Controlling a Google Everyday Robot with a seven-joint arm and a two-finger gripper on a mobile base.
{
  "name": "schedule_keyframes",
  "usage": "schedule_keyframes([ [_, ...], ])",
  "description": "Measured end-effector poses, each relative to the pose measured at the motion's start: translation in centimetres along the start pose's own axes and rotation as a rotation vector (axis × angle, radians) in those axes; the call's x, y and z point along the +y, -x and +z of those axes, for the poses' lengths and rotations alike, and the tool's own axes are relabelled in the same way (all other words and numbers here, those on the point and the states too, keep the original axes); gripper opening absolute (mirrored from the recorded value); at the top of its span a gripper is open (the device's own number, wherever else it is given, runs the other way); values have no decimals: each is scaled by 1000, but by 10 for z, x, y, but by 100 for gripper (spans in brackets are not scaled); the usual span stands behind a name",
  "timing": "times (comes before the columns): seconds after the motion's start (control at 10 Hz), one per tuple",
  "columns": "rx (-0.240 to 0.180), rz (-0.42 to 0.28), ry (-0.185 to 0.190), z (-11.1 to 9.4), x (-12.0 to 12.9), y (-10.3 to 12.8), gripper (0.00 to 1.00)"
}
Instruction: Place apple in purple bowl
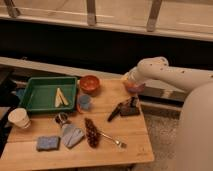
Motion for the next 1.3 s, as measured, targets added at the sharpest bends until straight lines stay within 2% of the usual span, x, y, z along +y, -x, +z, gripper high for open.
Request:
schedule_keyframes([
  [0.2, -2, 11, 9, 0, -3, 1, 0],
  [0.4, -26, 86, 72, -6, -16, 11, 0],
  [0.6, -53, 117, 131, -13, -19, 27, 0],
  [0.8, -77, 175, 161, -14, -38, 48, 0],
  [0.9, -73, 187, 166, -9, -37, 50, 0],
  [1.0, -68, 219, 173, 0, -46, 52, 5],
  [1.2, -50, 285, 190, 20, -67, 53, 25],
  [1.3, -43, 296, 197, 25, -68, 54, 32],
])
